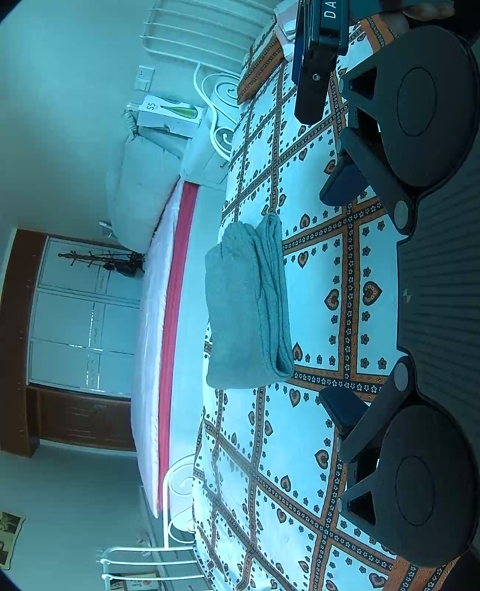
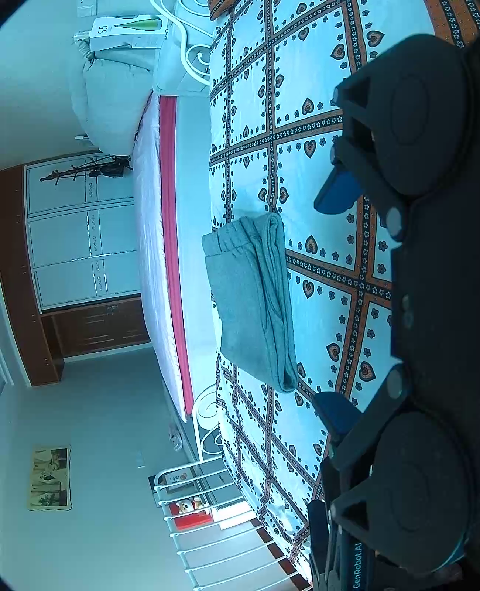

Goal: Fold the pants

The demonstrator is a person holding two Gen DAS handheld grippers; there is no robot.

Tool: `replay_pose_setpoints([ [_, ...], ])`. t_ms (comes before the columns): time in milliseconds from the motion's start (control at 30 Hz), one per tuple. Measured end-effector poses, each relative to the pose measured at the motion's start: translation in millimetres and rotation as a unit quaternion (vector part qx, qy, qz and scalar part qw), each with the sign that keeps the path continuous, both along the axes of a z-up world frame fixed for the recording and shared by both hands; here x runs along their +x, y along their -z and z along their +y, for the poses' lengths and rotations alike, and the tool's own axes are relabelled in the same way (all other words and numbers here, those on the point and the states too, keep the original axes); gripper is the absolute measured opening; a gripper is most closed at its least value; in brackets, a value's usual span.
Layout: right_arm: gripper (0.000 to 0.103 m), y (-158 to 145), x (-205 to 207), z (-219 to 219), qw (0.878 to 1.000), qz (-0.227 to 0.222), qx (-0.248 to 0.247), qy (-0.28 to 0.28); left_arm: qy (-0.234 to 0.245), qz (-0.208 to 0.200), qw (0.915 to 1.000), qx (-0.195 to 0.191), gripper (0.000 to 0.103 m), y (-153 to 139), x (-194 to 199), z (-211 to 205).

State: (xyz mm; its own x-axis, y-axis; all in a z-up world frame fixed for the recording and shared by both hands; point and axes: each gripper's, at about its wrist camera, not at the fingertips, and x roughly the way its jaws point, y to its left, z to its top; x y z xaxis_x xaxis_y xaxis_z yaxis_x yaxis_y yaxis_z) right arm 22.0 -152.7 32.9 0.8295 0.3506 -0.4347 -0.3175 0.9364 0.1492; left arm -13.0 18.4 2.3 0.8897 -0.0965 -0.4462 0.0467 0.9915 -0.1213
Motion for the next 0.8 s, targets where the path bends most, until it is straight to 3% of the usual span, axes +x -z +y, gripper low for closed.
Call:
replay_pose_setpoints([
  [800, 0.097, 0.2, 0.2, -0.5, 1.0, 0.002, 0.002, 0.001, 0.004, -0.002, 1.0, 0.0, 0.103, -1.8, -0.1, -3.3],
])
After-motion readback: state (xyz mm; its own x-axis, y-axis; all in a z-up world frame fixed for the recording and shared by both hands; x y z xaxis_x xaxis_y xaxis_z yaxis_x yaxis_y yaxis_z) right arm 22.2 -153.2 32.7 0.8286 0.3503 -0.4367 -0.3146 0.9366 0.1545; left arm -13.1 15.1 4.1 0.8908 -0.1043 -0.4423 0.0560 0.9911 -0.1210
